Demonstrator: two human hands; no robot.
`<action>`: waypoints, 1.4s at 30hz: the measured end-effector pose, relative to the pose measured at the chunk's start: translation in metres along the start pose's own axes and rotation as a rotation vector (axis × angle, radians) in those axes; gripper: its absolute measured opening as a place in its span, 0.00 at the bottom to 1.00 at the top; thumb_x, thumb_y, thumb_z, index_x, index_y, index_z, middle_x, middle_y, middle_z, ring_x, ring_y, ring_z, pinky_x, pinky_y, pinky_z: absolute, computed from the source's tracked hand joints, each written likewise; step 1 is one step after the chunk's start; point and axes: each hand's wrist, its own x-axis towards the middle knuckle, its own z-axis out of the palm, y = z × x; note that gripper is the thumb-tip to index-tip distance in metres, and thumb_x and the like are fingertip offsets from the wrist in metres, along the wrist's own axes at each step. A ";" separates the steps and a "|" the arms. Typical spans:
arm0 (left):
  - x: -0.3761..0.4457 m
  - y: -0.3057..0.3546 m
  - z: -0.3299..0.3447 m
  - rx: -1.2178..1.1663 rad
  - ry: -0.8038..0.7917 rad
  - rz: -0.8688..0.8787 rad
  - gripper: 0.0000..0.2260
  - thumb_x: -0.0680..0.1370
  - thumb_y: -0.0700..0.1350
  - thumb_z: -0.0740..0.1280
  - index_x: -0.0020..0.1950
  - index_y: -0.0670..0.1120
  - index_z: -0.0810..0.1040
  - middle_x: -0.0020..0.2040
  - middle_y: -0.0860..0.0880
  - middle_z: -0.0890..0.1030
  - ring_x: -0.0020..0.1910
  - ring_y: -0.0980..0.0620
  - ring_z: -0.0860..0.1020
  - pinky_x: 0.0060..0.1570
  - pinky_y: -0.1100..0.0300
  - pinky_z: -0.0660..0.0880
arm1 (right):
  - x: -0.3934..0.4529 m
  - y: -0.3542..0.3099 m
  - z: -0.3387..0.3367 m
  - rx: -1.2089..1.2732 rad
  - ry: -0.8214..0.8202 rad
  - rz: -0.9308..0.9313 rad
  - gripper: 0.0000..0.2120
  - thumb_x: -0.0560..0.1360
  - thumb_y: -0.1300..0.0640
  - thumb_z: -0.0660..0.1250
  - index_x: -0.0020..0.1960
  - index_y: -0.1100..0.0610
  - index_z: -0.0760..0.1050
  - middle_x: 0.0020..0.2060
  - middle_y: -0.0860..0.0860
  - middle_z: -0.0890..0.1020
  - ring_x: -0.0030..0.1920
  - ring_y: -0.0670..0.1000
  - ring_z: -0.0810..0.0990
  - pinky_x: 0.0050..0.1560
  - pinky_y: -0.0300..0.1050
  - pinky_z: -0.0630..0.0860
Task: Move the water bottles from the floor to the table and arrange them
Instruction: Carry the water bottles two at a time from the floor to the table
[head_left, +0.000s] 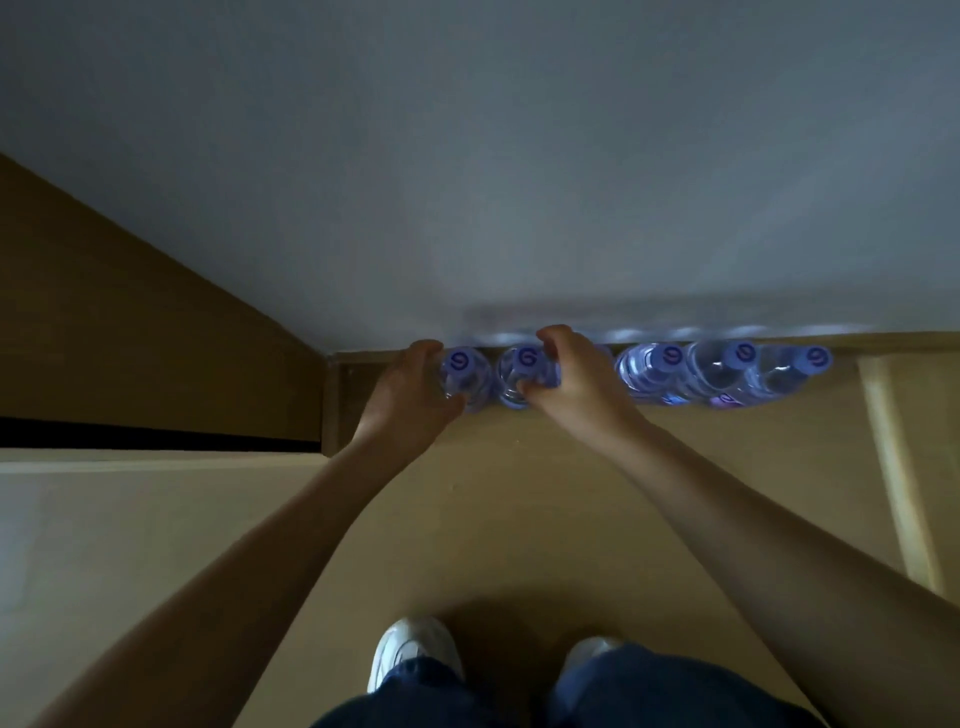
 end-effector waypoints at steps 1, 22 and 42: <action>0.007 -0.005 0.005 -0.014 0.009 0.024 0.27 0.71 0.43 0.74 0.68 0.44 0.70 0.60 0.47 0.76 0.59 0.48 0.75 0.51 0.61 0.69 | 0.006 0.004 0.007 -0.029 0.003 -0.013 0.27 0.72 0.57 0.71 0.69 0.59 0.68 0.62 0.56 0.76 0.63 0.56 0.74 0.57 0.45 0.69; 0.048 -0.060 0.051 -0.279 0.011 0.222 0.22 0.65 0.37 0.79 0.54 0.39 0.75 0.49 0.46 0.81 0.46 0.58 0.78 0.45 0.67 0.74 | 0.030 0.047 0.076 0.059 0.164 -0.271 0.25 0.63 0.65 0.79 0.54 0.62 0.71 0.50 0.56 0.77 0.52 0.51 0.74 0.47 0.38 0.65; -0.120 0.093 -0.138 -0.088 0.005 0.189 0.25 0.62 0.48 0.81 0.56 0.51 0.77 0.47 0.54 0.82 0.46 0.51 0.81 0.47 0.51 0.78 | -0.113 -0.130 -0.106 0.243 0.094 -0.317 0.13 0.67 0.55 0.78 0.45 0.56 0.76 0.38 0.48 0.82 0.40 0.49 0.81 0.39 0.54 0.76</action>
